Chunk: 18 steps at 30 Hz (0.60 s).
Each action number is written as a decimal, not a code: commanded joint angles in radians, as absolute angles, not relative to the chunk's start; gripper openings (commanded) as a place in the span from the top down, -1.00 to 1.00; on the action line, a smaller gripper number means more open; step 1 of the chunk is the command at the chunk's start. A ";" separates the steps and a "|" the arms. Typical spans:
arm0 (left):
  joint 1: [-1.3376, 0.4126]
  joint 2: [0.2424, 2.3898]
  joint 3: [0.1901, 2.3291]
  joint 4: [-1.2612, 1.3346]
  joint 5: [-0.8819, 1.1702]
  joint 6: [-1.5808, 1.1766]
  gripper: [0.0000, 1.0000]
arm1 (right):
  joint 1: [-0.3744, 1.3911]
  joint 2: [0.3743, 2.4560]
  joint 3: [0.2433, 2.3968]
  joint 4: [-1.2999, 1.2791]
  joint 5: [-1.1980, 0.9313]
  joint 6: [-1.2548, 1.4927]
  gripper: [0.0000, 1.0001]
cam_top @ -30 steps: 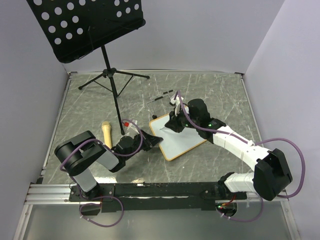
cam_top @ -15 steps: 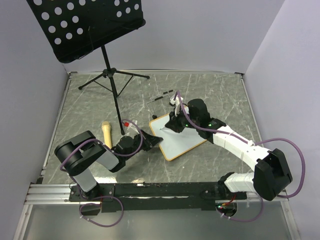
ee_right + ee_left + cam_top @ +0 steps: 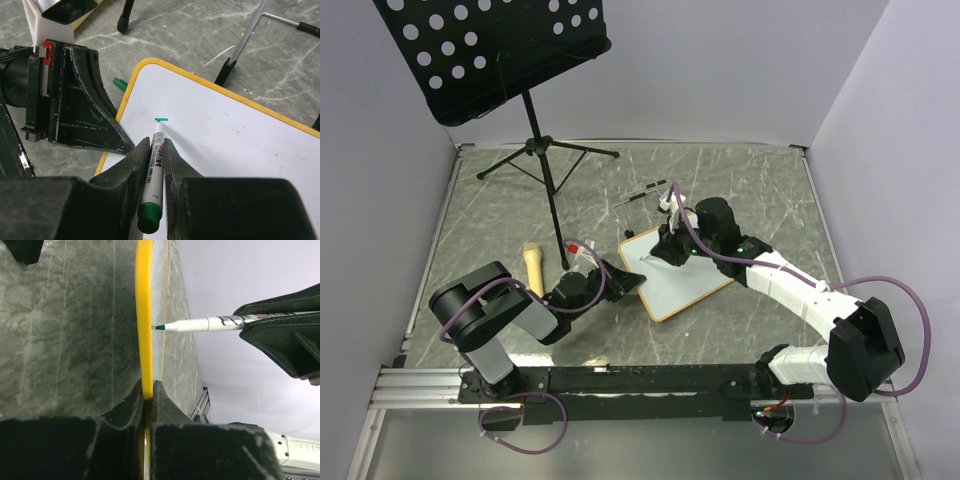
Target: Write a sentence on the whiteboard
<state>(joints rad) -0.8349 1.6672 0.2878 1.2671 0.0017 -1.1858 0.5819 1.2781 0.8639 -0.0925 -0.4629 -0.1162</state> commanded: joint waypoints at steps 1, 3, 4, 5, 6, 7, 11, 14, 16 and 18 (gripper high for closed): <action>-0.841 1.655 0.291 1.718 0.003 -1.126 0.98 | 0.575 1.270 0.888 -0.135 -0.482 -0.133 1.00; -0.839 1.655 0.291 1.718 0.003 -1.126 0.98 | 0.569 1.267 0.888 -0.136 -0.483 -0.135 1.00; -0.839 1.657 0.290 1.718 0.002 -1.127 0.98 | 0.572 1.266 0.888 -0.137 -0.486 -0.135 1.00; -0.841 1.657 0.290 1.721 0.003 -1.127 0.98 | 0.568 1.264 0.888 -0.138 -0.485 -0.135 1.00; -0.839 1.657 0.291 1.720 0.003 -1.126 0.98 | 0.568 1.264 0.888 -0.138 -0.488 -0.135 1.00; -0.839 1.655 0.288 1.721 0.003 -1.124 0.98 | 0.566 1.261 0.887 -0.138 -0.492 -0.135 1.00; -0.839 1.654 0.290 1.715 0.003 -1.123 0.98 | 0.561 1.255 0.884 -0.144 -0.511 -0.140 1.00; -0.838 1.654 0.290 1.713 0.003 -1.121 0.98 | 0.557 1.252 0.882 -0.147 -0.526 -0.144 1.00; -0.838 1.655 0.291 1.713 0.003 -1.121 0.98 | 0.554 1.252 0.882 -0.153 -0.529 -0.144 1.00; -0.838 1.658 0.293 1.715 0.003 -1.123 0.98 | 0.552 1.250 0.882 -0.156 -0.538 -0.147 1.00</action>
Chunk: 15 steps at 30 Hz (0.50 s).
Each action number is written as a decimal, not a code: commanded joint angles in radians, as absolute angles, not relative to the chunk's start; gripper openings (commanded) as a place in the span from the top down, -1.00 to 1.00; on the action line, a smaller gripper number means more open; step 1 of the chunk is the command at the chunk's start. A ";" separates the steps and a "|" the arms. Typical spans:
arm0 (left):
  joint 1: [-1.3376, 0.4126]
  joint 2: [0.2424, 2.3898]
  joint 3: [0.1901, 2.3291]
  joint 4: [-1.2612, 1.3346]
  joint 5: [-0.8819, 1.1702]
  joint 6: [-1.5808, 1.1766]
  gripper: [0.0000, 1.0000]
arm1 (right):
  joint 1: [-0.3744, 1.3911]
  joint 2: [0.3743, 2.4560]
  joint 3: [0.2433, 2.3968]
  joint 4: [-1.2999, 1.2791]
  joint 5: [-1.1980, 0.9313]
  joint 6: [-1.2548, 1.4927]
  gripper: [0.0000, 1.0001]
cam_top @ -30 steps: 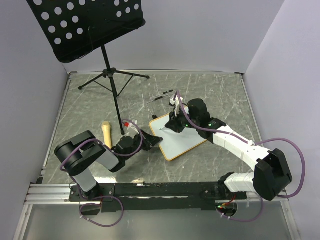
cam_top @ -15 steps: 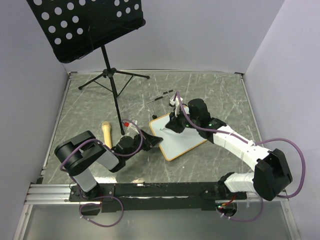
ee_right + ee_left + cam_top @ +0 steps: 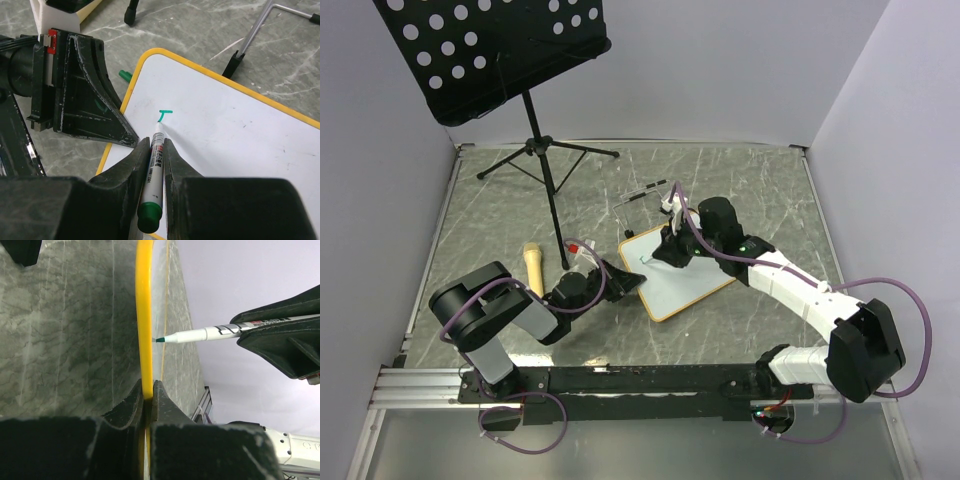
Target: Write a sentence on the whiteboard
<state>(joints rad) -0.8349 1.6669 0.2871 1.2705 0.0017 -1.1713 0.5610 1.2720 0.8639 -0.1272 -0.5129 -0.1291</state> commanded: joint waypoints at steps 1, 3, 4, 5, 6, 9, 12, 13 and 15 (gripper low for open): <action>-0.836 1.658 0.290 1.718 0.003 -1.123 0.98 | 0.551 1.249 0.882 -0.158 -0.538 -0.149 1.00; -0.836 1.655 0.291 1.715 0.003 -1.121 0.98 | 0.548 1.247 0.882 -0.160 -0.545 -0.150 1.00; -0.836 1.654 0.288 1.715 0.003 -1.123 0.98 | 0.548 1.247 0.882 -0.163 -0.548 -0.153 1.00; -0.836 1.654 0.288 1.713 0.002 -1.121 0.98 | 0.548 1.249 0.882 -0.166 -0.548 -0.153 1.00; -0.835 1.652 0.287 1.712 0.003 -1.120 0.98 | 0.546 1.247 0.882 -0.167 -0.552 -0.156 1.00; -0.830 1.648 0.287 1.713 0.003 -1.118 0.98 | 0.545 1.249 0.884 -0.170 -0.560 -0.160 1.00; -0.828 1.646 0.285 1.713 0.003 -1.118 0.98 | 0.545 1.247 0.884 -0.176 -0.568 -0.164 1.00; -0.828 1.646 0.284 1.713 0.003 -1.120 0.98 | 0.545 1.246 0.884 -0.176 -0.572 -0.164 1.00; -0.825 1.647 0.282 1.715 0.003 -1.117 0.98 | 0.545 1.246 0.882 -0.179 -0.577 -0.166 1.00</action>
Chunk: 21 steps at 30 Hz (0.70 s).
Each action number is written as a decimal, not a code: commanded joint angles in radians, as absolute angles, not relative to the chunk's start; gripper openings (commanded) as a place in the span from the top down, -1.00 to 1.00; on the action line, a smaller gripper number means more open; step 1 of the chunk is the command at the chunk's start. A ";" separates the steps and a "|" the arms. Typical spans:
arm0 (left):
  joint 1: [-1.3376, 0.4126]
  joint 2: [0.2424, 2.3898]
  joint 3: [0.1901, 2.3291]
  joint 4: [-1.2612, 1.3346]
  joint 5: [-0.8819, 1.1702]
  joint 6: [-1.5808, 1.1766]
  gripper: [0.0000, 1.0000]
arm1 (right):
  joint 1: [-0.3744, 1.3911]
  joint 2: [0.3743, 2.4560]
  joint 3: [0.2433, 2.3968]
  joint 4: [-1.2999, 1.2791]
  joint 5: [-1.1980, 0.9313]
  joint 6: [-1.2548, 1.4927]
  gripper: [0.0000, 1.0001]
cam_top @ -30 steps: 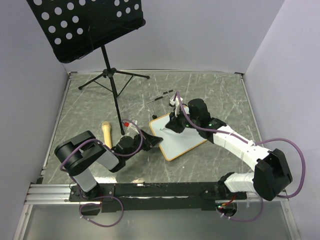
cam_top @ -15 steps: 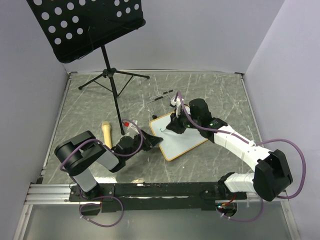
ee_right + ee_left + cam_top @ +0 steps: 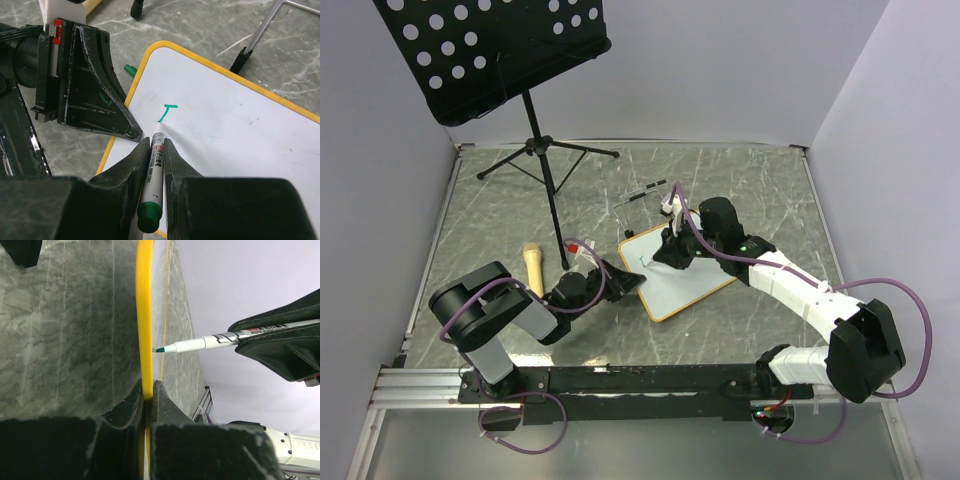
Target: Write a sentence on the whiteboard
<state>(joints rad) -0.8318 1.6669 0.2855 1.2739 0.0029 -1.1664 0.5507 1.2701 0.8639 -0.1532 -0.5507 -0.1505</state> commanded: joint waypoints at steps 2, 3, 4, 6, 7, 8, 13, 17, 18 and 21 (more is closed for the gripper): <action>-0.825 1.646 0.282 1.717 0.003 -1.117 0.98 | 0.545 1.244 0.882 -0.179 -0.580 -0.166 1.00; -0.824 1.646 0.281 1.717 0.003 -1.117 0.98 | 0.543 1.246 0.884 -0.181 -0.580 -0.167 1.00; -0.825 1.646 0.281 1.717 0.003 -1.118 0.98 | 0.542 1.247 0.885 -0.183 -0.584 -0.167 1.00; -0.822 1.646 0.282 1.717 0.003 -1.118 0.98 | 0.542 1.247 0.884 -0.186 -0.587 -0.169 1.00; -0.822 1.646 0.282 1.717 0.003 -1.117 0.98 | 0.543 1.244 0.884 -0.187 -0.591 -0.170 1.00; -0.822 1.646 0.282 1.718 0.002 -1.117 0.98 | 0.543 1.246 0.884 -0.187 -0.595 -0.170 1.00; -0.821 1.651 0.284 1.721 0.003 -1.118 0.98 | 0.543 1.247 0.887 -0.187 -0.604 -0.167 1.00; -0.819 1.660 0.285 1.729 0.003 -1.123 0.98 | 0.543 1.253 0.890 -0.186 -0.615 -0.163 1.00; -0.819 1.660 0.285 1.732 0.003 -1.123 0.98 | 0.542 1.255 0.891 -0.186 -0.617 -0.161 1.00; -0.819 1.664 0.285 1.736 0.003 -1.126 0.98 | 0.542 1.259 0.896 -0.181 -0.612 -0.156 1.00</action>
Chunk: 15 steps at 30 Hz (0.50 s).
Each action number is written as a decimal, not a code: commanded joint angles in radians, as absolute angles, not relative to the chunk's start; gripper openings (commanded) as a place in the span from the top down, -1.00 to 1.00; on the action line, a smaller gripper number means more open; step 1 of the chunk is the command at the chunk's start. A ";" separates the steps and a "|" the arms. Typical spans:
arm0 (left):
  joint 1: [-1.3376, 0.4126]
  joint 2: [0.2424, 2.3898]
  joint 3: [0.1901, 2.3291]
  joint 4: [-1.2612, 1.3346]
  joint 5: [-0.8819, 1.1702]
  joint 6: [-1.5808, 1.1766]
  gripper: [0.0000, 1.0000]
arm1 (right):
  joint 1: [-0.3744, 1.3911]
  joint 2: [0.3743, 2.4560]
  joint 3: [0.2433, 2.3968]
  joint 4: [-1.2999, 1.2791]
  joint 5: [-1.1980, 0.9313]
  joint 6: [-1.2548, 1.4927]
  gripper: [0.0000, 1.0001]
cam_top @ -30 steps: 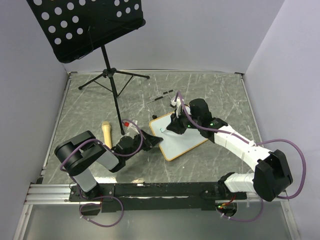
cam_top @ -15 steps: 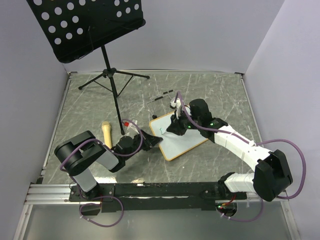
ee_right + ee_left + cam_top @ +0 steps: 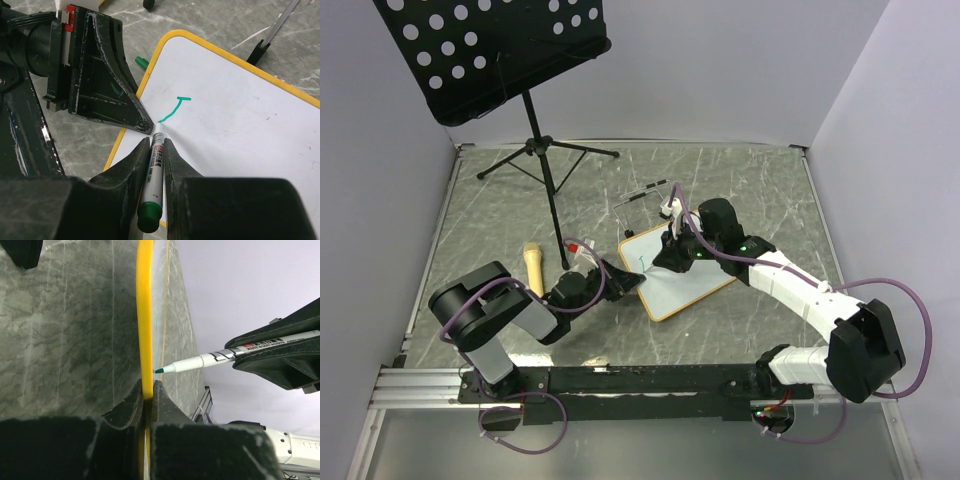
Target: Write a sentence on the whiteboard
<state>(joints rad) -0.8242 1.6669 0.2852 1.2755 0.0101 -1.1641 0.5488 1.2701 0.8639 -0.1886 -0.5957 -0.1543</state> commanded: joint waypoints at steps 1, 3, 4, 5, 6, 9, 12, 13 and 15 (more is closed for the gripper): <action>-0.821 1.666 0.285 1.738 0.003 -1.129 0.98 | 0.543 1.259 0.896 -0.181 -0.612 -0.156 1.00; -0.819 1.669 0.287 1.741 0.002 -1.129 0.98 | 0.543 1.259 0.897 -0.179 -0.609 -0.153 1.00; -0.821 1.672 0.288 1.741 0.003 -1.131 0.98 | 0.545 1.262 0.899 -0.178 -0.607 -0.153 1.00; -0.821 1.672 0.287 1.741 0.003 -1.131 0.98 | 0.545 1.262 0.899 -0.178 -0.607 -0.152 1.00; -0.821 1.674 0.290 1.743 0.003 -1.132 0.98 | 0.543 1.264 0.902 -0.176 -0.609 -0.152 1.00; -0.821 1.678 0.294 1.744 0.006 -1.134 0.98 | 0.545 1.269 0.905 -0.175 -0.609 -0.149 1.00; -0.819 1.683 0.295 1.749 0.011 -1.135 0.98 | 0.545 1.272 0.911 -0.172 -0.603 -0.146 1.00; -0.821 1.684 0.295 1.749 0.011 -1.135 0.98 | 0.543 1.270 0.911 -0.170 -0.600 -0.144 1.00; -0.821 1.687 0.295 1.752 0.012 -1.138 0.98 | 0.545 1.270 0.914 -0.169 -0.600 -0.143 1.00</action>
<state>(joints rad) -0.8238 1.6676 0.2852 1.2758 0.0113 -1.1648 0.5488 1.2705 0.8642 -0.1879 -0.5949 -0.1501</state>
